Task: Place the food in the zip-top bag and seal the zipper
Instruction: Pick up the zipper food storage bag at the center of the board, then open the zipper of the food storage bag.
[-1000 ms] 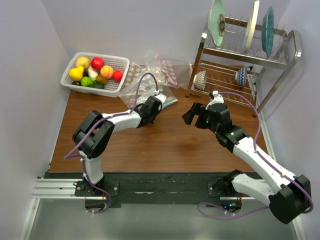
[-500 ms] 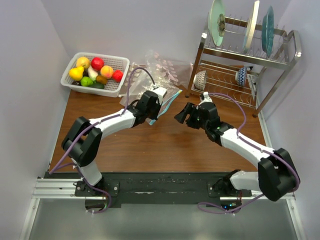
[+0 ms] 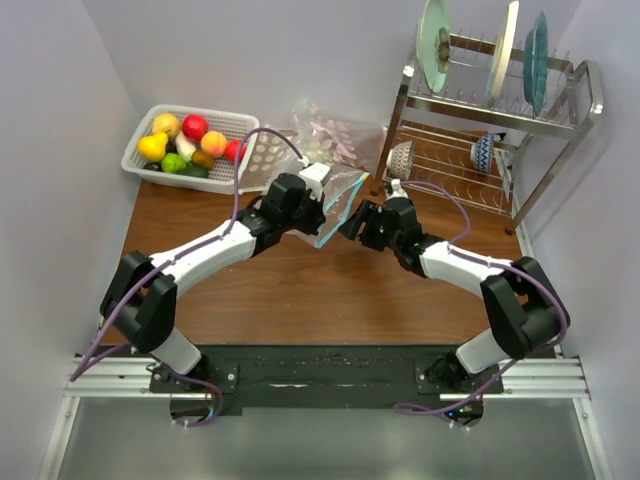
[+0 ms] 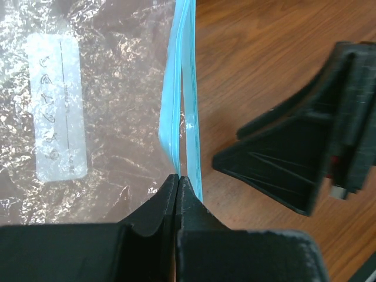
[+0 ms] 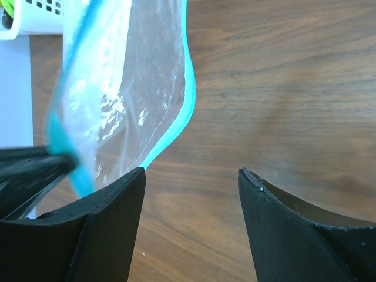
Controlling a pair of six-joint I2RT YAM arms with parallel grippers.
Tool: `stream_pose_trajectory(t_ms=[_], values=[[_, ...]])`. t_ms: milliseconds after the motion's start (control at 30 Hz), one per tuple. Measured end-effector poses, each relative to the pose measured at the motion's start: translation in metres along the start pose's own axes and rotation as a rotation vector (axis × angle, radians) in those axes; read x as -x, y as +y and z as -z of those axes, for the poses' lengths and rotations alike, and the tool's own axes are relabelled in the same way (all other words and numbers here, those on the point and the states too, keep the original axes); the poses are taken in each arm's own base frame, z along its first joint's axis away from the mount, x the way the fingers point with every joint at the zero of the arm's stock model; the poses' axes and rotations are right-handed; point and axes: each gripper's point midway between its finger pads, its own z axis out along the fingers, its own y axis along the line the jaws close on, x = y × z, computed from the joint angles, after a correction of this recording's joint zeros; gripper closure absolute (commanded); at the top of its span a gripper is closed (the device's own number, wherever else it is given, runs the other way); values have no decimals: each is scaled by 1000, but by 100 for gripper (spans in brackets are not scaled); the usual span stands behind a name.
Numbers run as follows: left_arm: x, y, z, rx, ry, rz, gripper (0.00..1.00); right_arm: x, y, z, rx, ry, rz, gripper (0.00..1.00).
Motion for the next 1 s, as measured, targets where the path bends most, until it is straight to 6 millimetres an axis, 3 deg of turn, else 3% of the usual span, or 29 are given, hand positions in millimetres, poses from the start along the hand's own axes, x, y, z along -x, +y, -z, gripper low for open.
stream_pose_trajectory(t_ms=[233, 400, 500, 600, 667, 767, 1000], values=[[9, -10, 11, -47, -23, 1, 100, -3, 0, -17, 24, -1, -24, 36], [10, -15, 15, -75, -25, 2, 100, 3, 6, -24, 38, -15, -31, 54], [6, -16, 21, -81, -16, 9, 100, 8, 11, -30, 46, -21, -29, 71], [6, -18, 27, -88, -20, 16, 100, 11, 14, -30, 54, -27, -26, 82], [8, -19, 30, -93, -27, 17, 100, 10, 15, -30, 53, -26, -16, 82], [11, -20, 33, -98, -37, 22, 100, 10, 14, -28, 26, -18, 15, 98], [-2, -23, 32, -117, -7, 49, 100, 32, 41, -7, -2, -60, 150, 100]])
